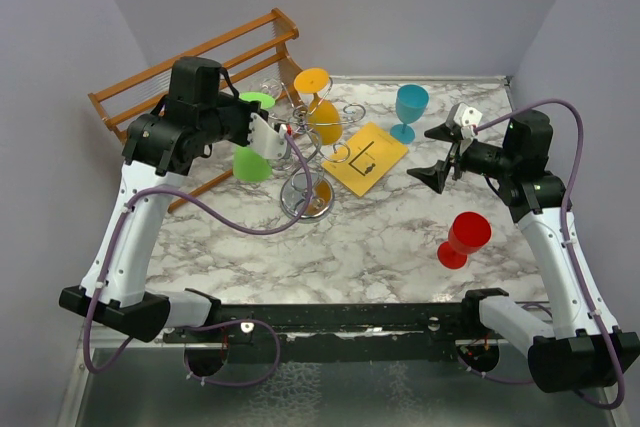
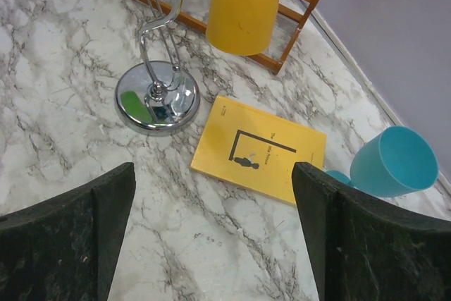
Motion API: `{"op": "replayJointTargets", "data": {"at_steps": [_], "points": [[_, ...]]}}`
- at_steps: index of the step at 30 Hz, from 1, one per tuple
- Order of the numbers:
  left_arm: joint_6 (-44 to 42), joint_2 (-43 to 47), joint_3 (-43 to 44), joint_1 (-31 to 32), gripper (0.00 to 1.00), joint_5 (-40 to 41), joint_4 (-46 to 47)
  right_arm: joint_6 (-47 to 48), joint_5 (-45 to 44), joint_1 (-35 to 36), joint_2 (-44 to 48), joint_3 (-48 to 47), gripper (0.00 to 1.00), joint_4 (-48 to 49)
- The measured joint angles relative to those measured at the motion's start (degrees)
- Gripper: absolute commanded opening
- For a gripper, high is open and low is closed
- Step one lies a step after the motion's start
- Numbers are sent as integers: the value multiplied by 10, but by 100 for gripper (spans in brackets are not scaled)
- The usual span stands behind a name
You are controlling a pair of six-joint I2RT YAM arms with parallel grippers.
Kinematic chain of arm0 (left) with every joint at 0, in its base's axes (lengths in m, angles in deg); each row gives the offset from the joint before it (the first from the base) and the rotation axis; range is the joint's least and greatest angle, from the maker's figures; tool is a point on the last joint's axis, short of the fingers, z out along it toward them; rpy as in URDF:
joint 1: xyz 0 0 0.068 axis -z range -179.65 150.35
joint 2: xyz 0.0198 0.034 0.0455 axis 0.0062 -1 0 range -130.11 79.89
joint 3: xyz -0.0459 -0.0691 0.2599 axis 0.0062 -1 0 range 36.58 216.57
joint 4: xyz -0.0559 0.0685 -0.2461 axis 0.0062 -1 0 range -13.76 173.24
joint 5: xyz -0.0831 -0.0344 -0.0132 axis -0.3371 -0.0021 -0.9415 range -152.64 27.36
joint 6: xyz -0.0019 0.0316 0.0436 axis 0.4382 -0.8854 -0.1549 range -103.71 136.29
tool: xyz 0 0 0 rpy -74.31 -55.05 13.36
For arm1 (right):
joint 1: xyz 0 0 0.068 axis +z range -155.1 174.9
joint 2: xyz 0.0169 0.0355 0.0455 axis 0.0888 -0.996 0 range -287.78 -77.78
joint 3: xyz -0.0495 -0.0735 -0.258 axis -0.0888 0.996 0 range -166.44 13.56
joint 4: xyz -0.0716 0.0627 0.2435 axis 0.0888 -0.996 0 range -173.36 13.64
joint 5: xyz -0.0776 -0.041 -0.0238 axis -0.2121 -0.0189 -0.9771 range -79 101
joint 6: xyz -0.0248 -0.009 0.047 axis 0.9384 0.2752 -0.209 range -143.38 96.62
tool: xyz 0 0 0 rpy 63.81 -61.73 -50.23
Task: Place the wine glass upside down on the wine glass rack
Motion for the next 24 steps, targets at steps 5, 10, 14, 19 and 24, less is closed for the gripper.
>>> {"op": "replayJointTargets", "data": {"at_steps": [5, 10, 14, 19, 24], "points": [[2, 2, 0, 0, 0, 17, -1, 2, 0, 0, 0, 0, 92, 0], [4, 7, 0, 0, 0, 34, -8, 2, 0, 0, 0, 0, 92, 0], [5, 10, 0, 0, 0, 39, -17, 2, 0, 0, 0, 0, 92, 0], [5, 12, 1, 0, 0, 38, -30, 2, 0, 0, 0, 0, 92, 0], [9, 15, 10, 0, 0, 30, -50, 2, 0, 0, 0, 1, 92, 0]]}}
